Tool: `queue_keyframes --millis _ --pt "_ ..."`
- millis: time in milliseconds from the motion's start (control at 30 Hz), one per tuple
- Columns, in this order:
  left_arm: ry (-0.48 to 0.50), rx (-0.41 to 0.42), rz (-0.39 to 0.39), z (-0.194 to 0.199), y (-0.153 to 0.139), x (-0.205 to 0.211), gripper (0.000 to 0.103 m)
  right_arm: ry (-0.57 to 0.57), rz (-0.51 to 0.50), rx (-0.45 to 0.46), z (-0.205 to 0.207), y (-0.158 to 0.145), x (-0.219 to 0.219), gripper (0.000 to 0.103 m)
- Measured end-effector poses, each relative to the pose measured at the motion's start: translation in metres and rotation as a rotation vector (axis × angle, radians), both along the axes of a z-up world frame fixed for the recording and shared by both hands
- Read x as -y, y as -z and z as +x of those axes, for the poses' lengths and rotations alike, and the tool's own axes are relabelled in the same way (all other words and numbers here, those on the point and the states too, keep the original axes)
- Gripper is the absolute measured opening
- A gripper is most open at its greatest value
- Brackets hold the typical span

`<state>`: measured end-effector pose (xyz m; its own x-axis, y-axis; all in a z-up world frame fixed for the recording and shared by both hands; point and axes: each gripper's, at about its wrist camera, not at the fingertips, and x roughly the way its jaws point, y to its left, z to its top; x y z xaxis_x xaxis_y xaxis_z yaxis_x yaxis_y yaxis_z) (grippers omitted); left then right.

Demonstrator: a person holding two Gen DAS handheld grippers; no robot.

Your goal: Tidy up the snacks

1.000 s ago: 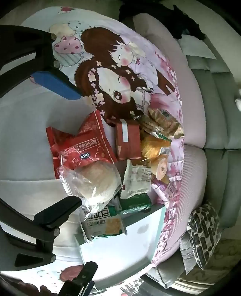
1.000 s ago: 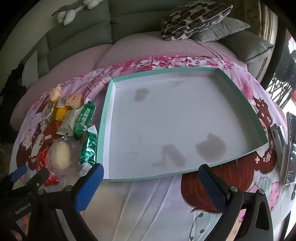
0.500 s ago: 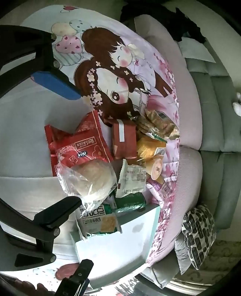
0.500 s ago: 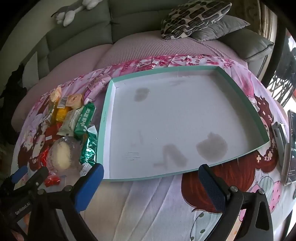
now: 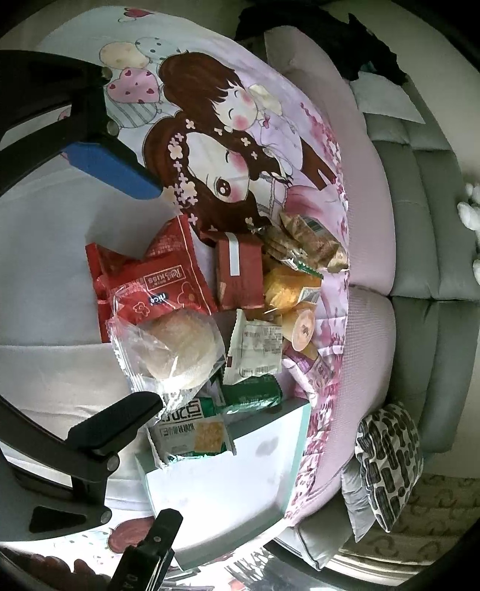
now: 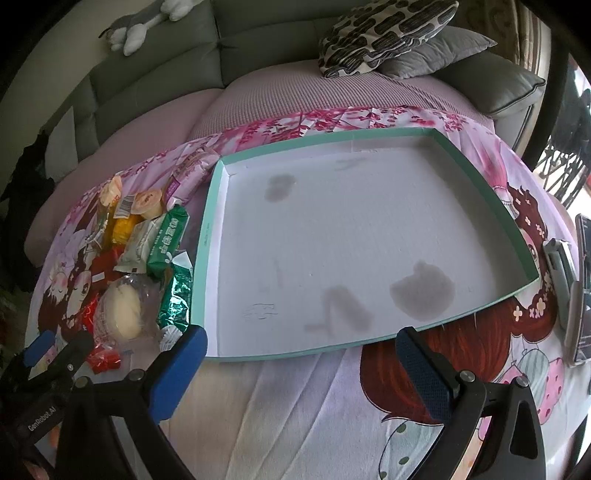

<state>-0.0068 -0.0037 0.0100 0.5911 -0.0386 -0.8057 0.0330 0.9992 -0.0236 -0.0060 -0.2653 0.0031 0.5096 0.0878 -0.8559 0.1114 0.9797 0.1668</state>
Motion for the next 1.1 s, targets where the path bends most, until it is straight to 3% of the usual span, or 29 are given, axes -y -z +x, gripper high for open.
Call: queue_keyframes --millis 1100 --pt "-0.027 0.02 -0.025 0.0 -0.0035 -0.0044 0.103 0.02 0.017 -0.002 -0.0007 0.003 0.007 0.103"
